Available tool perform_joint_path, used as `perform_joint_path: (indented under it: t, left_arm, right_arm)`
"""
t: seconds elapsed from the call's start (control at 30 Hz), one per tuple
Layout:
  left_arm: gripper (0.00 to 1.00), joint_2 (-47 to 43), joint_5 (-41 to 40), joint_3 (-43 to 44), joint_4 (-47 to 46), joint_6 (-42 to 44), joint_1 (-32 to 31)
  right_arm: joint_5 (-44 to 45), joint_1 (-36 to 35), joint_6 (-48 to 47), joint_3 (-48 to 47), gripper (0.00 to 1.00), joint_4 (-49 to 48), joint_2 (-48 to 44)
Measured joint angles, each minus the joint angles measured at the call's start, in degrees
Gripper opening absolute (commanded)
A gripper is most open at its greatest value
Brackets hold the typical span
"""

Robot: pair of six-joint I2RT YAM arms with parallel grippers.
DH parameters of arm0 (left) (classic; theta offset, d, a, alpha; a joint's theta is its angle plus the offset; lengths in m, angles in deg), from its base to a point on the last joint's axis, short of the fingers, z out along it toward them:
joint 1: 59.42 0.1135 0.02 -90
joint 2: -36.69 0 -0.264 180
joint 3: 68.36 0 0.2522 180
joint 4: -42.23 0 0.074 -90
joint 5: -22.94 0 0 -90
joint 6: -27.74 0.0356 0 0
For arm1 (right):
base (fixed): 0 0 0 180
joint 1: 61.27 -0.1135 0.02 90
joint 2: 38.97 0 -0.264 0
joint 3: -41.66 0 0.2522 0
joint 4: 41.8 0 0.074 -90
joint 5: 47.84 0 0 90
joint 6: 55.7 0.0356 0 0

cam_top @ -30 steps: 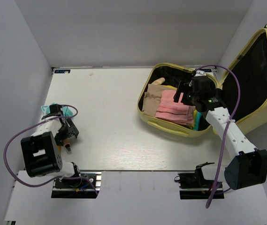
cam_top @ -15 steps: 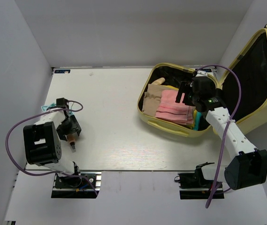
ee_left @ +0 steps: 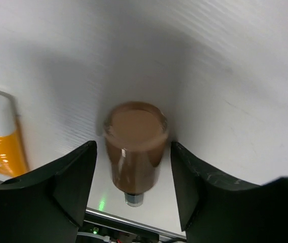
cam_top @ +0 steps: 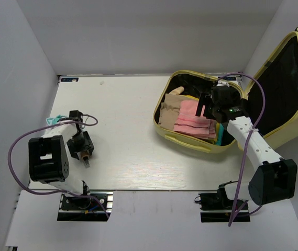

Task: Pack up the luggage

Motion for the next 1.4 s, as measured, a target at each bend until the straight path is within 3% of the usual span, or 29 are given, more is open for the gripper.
perform_joint_path:
  t: [0.13, 0.23, 0.43, 0.63, 0.73, 0.87, 1.0, 1.17, 1.27, 1.3, 1.33, 1.37, 1.4]
  left_arm:
    - [0.4, 0.07, 1.42, -0.44, -0.02, -0.7, -3.08]
    - [0.29, 0.66, 1.66, 0.0, 0.26, -0.94, -4.72]
    - [0.14, 1.51, 1.55, 1.38, 0.57, -1.07, -8.5]
    - [0.12, 2.86, 6.05, 13.53, -0.13, 4.35, -18.21]
    - [0.19, 6.34, 7.61, 27.43, -4.37, 12.7, -27.02]
    - [0.19, 15.96, 10.73, 46.27, -11.28, 25.31, -37.4]
    - [0.27, 28.13, 12.28, 62.1, -16.26, 33.79, -42.38]
    - [0.34, 36.63, 8.74, 64.06, -31.28, 41.66, -45.53]
    - [0.43, 42.64, 6.45, 65.96, -41.94, 47.25, -46.97]
    - [0.47, 45.51, 5.81, 68.04, -44.83, 49.27, -47.47]
    - [0.61, 48.78, 5.16, 71.25, -47.3, 51.28, -48.04]
    - [0.94, 52.11, 4.83, 74.51, -49.83, 53.09, -48.59]
    - [0.99, 55.15, 4.37, 77.42, -52.19, 54.88, -49.13]
  right_arm:
    - [-0.24, 0.02, 0.31, -0.02, 0.85, 0.33, -0.02]
    - [-0.9, 0.02, 0.66, -0.02, 0.85, 0.42, -0.26]
    - [-2.99, 0.02, 1.55, 0.02, 0.85, 0.42, -3.04]
    - [-3.85, 0.02, 1.95, 0.44, 0.85, 0.0, -7.45]
    - [-4.55, 0.02, 1.92, 1.51, 0.85, -1.16, -10.25]
    - [-4.39, 0.02, 1.73, 2.12, 0.85, -1.62, -12.81]
    - [-3.28, 0.02, 1.01, 2.12, 0.85, -1.75, -13.66]
    - [-1.79, 0.04, 0.31, 2.58, 0.85, -2.05, -14.27]
    - [-1.36, 0.04, 0.2, 2.97, 0.85, -2.1, -14.51]
    - [-1.2, 0.04, 0.2, 2.97, 0.85, -2.14, -14.51]
    - [-1.07, 0.04, 0.17, 2.97, 0.85, -2.14, -14.51]
    - [-0.92, 0.04, 0.17, 2.97, 0.85, -2.21, -14.51]
    - [-0.76, 0.04, 0.17, 2.97, 0.85, -2.21, -14.51]
